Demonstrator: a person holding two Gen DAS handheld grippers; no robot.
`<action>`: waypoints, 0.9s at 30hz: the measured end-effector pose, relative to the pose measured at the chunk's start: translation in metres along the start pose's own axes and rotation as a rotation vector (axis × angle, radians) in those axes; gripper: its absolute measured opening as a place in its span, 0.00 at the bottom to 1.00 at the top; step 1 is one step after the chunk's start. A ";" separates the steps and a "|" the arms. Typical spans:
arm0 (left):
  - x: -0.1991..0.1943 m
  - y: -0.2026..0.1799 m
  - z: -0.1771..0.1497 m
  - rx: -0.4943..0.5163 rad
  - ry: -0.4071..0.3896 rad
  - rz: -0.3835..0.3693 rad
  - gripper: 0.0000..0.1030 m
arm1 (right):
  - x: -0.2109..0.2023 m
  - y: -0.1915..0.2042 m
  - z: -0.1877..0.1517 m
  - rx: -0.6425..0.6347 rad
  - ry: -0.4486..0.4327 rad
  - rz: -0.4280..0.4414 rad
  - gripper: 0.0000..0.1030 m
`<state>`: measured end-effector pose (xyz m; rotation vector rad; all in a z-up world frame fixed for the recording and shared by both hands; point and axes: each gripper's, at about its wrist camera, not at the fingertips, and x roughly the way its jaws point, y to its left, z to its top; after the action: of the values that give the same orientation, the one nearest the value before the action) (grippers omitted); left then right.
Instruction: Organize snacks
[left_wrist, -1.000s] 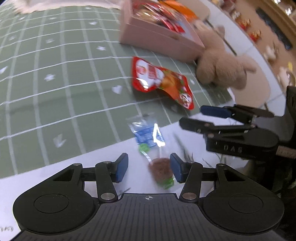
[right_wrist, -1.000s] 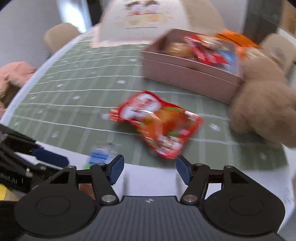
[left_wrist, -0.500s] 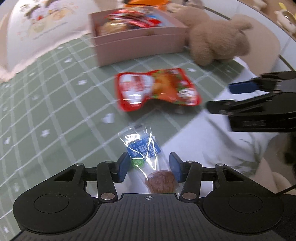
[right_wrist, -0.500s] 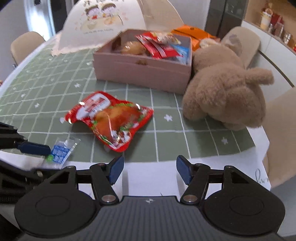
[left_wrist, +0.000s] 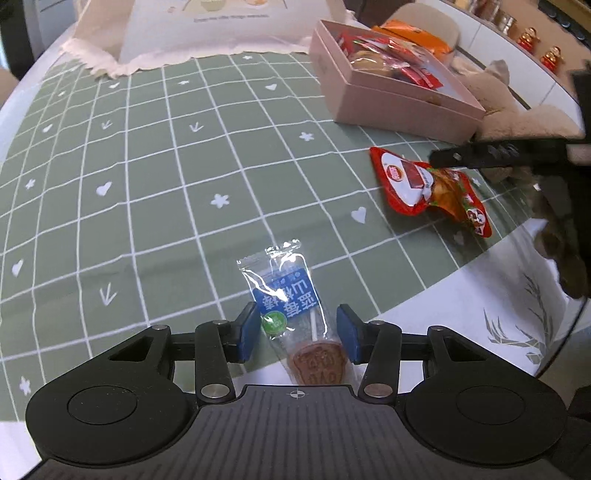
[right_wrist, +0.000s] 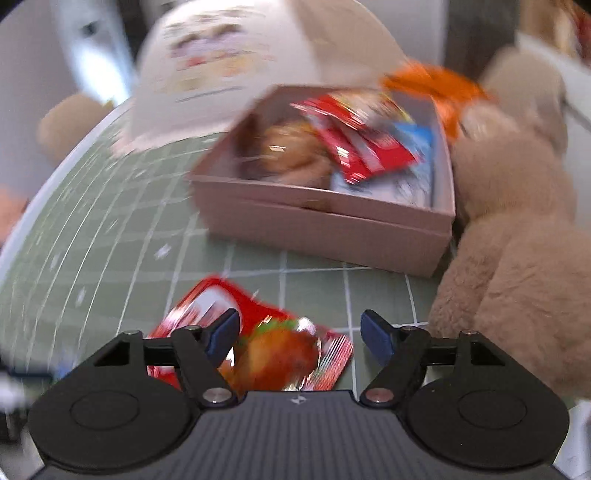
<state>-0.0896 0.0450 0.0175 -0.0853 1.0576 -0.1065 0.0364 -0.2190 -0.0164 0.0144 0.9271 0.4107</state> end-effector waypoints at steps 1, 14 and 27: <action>0.000 0.000 -0.001 -0.007 -0.001 0.000 0.50 | 0.006 -0.001 0.001 0.028 0.013 -0.016 0.61; -0.001 0.003 -0.003 -0.031 -0.017 -0.011 0.50 | -0.035 0.029 -0.041 -0.060 0.020 0.155 0.76; -0.003 0.004 -0.009 -0.040 -0.045 -0.021 0.50 | -0.018 0.075 -0.049 -0.294 0.003 0.102 0.77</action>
<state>-0.0982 0.0491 0.0152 -0.1340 1.0140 -0.1023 -0.0368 -0.1639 -0.0184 -0.2083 0.8640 0.6388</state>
